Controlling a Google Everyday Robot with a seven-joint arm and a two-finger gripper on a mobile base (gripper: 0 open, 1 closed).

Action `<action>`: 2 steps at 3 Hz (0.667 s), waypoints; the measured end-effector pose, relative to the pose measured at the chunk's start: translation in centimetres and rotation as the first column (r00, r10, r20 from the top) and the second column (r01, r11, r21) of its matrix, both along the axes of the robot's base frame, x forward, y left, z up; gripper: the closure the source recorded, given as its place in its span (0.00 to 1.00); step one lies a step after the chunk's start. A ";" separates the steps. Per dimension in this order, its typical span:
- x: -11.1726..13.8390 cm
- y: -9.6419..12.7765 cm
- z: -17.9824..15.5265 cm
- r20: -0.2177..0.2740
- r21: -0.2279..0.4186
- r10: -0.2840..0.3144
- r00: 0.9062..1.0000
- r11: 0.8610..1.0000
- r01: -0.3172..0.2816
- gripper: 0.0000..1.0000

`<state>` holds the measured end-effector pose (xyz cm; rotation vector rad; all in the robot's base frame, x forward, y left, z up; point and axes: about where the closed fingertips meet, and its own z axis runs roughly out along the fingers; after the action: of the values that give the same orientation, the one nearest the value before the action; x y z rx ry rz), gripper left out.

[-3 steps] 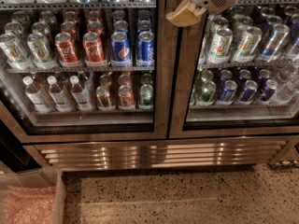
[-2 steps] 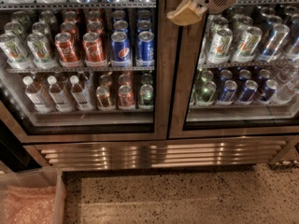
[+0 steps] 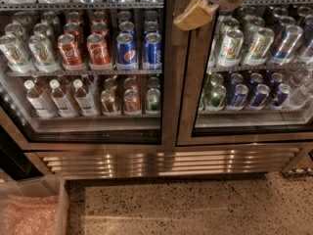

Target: Open left fridge door

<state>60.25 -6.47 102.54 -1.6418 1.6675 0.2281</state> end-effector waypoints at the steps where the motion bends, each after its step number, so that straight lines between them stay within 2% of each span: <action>1: 0.0 0.0 0.0 0.000 0.000 0.000 1.000 1.000 0.000 0.81; 2: -0.2 0.4 -0.1 -0.011 -0.005 0.020 1.000 1.000 -0.020 0.58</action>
Offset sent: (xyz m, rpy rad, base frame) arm -0.0202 0.0449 -0.0159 -0.0358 0.0782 0.1394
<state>60.00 -6.05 102.45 -1.6644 1.6618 0.2438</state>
